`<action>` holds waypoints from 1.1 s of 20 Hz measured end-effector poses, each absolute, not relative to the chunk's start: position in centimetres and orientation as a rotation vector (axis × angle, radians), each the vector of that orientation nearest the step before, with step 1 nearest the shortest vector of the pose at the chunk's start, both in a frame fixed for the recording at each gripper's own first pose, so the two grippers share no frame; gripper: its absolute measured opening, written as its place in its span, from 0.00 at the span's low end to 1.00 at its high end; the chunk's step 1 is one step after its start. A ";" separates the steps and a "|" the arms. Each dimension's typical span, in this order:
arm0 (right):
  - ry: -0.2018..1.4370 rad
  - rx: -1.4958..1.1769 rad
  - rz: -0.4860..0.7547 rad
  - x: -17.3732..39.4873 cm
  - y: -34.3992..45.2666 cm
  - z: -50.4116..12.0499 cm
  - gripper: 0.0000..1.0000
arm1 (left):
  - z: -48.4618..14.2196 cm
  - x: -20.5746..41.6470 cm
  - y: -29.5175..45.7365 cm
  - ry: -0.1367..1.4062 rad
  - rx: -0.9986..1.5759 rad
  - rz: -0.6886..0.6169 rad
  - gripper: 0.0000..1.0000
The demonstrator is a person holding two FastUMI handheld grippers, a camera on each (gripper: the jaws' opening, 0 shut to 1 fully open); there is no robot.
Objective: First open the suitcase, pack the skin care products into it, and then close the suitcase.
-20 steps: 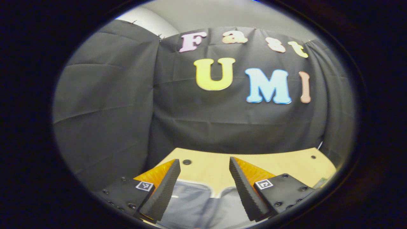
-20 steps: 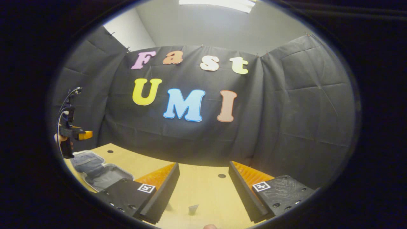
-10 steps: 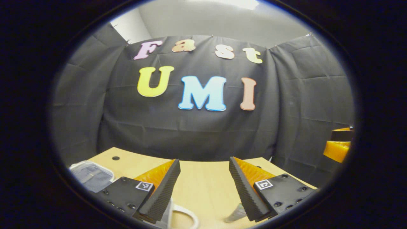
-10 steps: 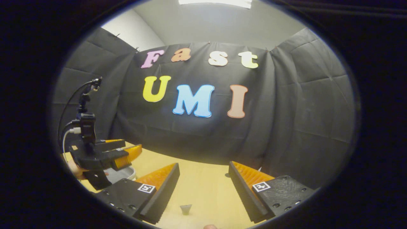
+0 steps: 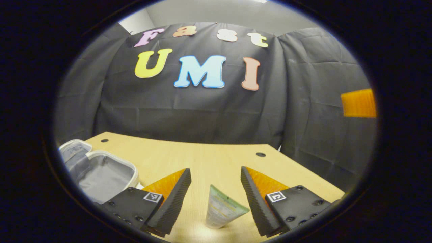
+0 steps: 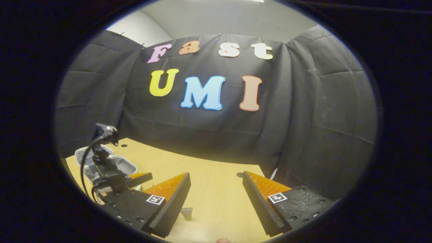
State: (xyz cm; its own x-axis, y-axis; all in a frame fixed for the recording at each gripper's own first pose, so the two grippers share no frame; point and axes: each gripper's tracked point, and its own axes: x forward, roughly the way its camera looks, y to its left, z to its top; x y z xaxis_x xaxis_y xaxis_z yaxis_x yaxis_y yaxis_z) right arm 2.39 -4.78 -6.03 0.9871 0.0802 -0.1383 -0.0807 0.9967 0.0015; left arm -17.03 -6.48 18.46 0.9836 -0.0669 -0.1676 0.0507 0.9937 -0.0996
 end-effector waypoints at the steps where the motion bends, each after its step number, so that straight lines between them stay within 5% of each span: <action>1: 0.146 -0.002 0.081 2.5 -4.8 -6.4 0.95 | 16.7 -16.8 -6.5 0.201 -0.084 -0.051 0.96; 2: 0.167 0.003 0.080 2.9 -4.7 -7.4 0.95 | 14.9 -16.3 -7.2 0.220 -0.063 -0.066 0.94; 6: 0.213 0.039 0.059 3.3 -3.6 -9.1 0.95 | 12.7 -15.4 -8.0 0.269 0.005 -0.140 0.48; 10: 0.290 0.103 0.053 4.9 -0.9 -12.8 0.95 | 13.5 -16.3 -5.7 0.444 -0.137 -0.209 0.37; 17: 0.539 0.151 0.077 6.4 4.2 -25.1 0.93 | 26.5 -21.8 4.4 0.474 -0.333 -0.215 0.37; 19: 0.604 0.161 0.074 6.3 4.6 -27.3 0.78 | 26.9 -23.3 8.7 0.511 -0.347 -0.165 0.36; 22: 0.645 0.193 0.051 5.9 4.9 -27.5 0.43 | 25.7 -24.8 15.1 0.557 -0.369 -0.089 0.36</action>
